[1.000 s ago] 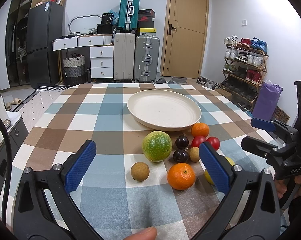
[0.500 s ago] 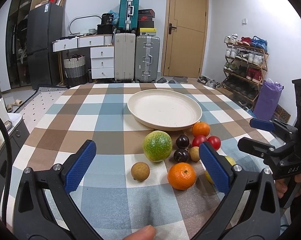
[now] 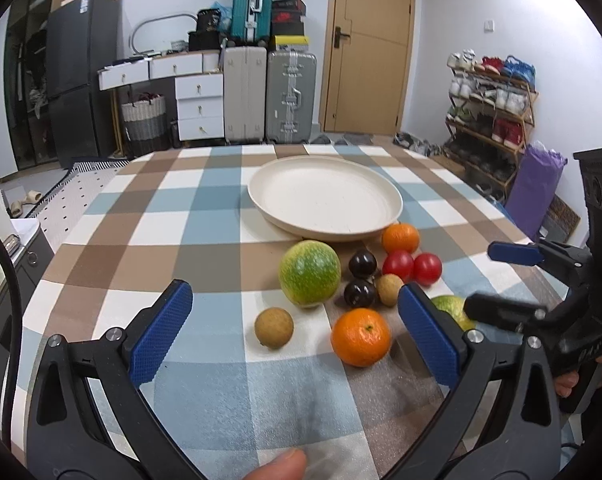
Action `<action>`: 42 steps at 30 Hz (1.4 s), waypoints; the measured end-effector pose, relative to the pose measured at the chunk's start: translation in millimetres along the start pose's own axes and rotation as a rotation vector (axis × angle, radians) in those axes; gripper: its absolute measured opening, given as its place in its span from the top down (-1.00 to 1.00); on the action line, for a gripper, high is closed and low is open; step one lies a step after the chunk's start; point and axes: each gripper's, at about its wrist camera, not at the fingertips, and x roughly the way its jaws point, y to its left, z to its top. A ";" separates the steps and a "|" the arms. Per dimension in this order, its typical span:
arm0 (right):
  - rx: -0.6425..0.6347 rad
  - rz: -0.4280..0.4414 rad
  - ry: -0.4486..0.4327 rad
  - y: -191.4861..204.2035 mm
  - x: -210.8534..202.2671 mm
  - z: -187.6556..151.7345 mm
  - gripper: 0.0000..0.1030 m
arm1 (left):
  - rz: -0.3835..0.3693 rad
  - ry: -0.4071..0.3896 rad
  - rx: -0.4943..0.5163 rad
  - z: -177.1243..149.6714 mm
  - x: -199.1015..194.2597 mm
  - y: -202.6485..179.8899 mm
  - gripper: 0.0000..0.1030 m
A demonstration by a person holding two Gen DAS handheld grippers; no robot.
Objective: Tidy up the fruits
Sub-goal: 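Grasp the large yellow-green citrus with the right gripper while the left gripper grasps an orange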
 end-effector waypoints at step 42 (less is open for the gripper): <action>0.012 0.082 0.130 5.6 15.0 -8.0 0.02 | -0.191 0.225 0.089 -13.3 30.0 -25.8 -0.33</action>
